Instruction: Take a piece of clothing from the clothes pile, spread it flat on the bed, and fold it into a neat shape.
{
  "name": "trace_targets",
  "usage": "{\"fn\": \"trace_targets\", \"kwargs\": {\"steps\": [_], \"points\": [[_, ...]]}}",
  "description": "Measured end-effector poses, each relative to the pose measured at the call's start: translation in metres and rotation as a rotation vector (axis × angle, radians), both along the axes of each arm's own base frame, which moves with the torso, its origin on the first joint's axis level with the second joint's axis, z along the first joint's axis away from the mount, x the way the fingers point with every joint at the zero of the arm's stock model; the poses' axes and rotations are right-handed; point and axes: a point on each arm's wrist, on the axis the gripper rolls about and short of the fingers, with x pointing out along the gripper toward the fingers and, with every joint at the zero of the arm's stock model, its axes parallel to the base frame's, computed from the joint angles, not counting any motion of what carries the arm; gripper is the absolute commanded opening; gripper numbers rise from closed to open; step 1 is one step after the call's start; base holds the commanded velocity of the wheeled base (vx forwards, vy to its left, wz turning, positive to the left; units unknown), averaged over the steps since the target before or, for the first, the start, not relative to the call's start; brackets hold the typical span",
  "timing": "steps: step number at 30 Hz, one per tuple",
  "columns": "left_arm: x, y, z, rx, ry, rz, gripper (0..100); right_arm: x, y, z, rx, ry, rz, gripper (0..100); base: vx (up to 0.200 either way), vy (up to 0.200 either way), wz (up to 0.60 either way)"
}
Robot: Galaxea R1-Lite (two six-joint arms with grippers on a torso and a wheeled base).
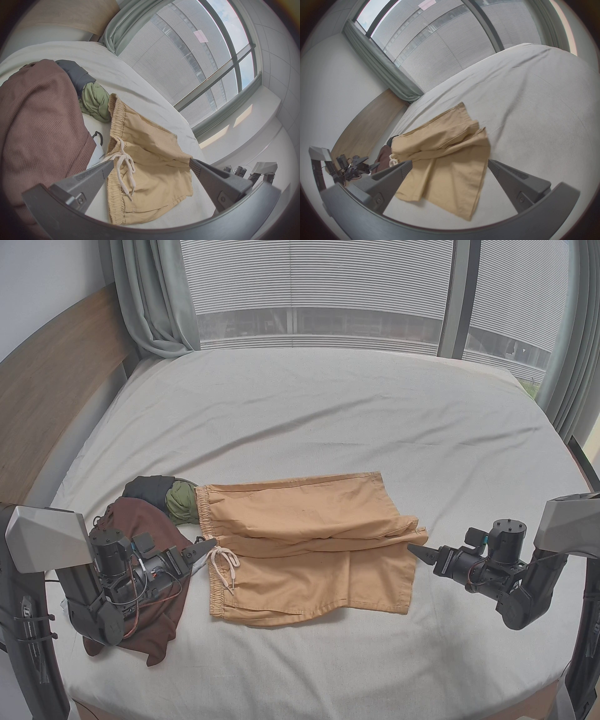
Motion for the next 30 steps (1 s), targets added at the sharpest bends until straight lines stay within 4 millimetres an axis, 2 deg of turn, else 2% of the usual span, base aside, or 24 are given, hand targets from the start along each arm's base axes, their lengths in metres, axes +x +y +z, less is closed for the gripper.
{"fn": "trace_targets", "kwargs": {"steps": [4, 10, 30], "points": [[-0.003, 0.002, 0.000, 0.000, 0.010, 0.004, 100, -0.013, 0.009, 0.011, 0.012, -0.055, 0.037, 100, 0.000, 0.000, 0.00], [-0.009, 0.002, -0.004, 0.002, 0.038, 0.005, 100, -0.021, 0.013, 0.009, 0.011, -0.053, 0.058, 100, 0.000, 0.000, 0.00], [-0.020, -0.006, -0.044, 0.023, 0.194, -0.012, 100, -0.021, 0.015, 0.004, 0.014, -0.057, 0.065, 100, 0.000, 0.000, 0.00]]}}
